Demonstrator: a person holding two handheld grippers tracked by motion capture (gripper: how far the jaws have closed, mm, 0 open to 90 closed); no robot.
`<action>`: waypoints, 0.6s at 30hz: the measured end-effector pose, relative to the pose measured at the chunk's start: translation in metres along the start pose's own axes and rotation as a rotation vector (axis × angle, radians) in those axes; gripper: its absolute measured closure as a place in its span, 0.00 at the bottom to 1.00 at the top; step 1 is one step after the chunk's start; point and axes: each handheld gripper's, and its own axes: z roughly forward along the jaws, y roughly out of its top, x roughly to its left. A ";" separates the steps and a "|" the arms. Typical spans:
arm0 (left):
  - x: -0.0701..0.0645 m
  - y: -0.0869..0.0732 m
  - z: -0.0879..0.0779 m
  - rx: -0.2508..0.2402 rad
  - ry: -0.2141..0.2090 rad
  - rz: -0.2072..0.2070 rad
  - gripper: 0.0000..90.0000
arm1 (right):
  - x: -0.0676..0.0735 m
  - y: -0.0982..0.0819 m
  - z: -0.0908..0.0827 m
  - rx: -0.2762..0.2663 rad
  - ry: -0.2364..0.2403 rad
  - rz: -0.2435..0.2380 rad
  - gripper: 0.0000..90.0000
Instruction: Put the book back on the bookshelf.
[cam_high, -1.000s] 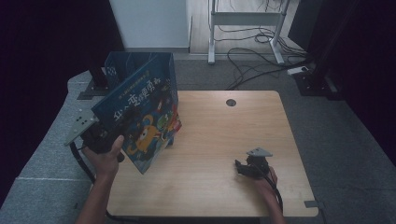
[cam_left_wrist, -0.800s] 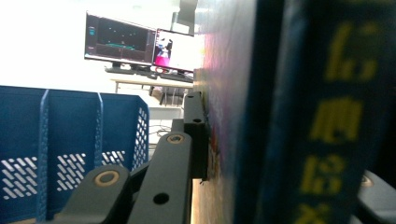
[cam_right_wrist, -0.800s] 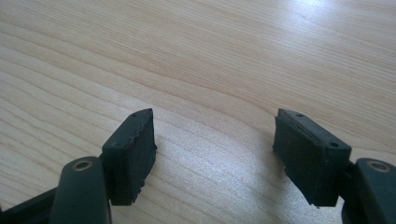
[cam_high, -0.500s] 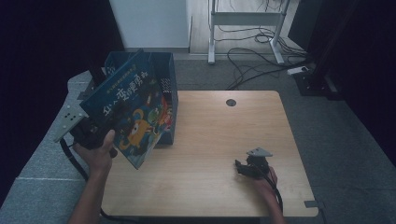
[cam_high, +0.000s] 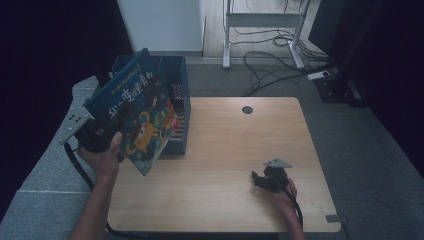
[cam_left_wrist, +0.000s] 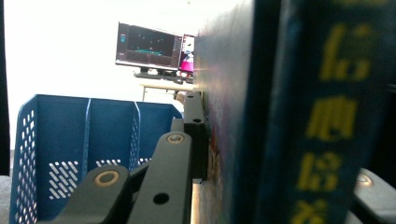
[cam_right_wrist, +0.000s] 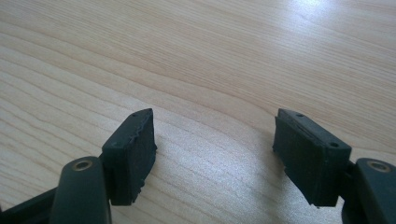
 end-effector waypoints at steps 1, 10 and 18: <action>0.000 0.000 0.002 0.000 0.003 -0.002 0.91 | 0.000 0.000 0.000 -0.001 -0.001 -0.002 0.32; 0.001 0.004 0.019 0.017 0.023 0.001 0.91 | 0.000 0.000 0.000 0.000 0.000 -0.001 0.32; -0.003 0.005 0.037 0.021 0.045 0.020 0.91 | 0.000 0.000 0.000 0.000 0.000 0.000 0.32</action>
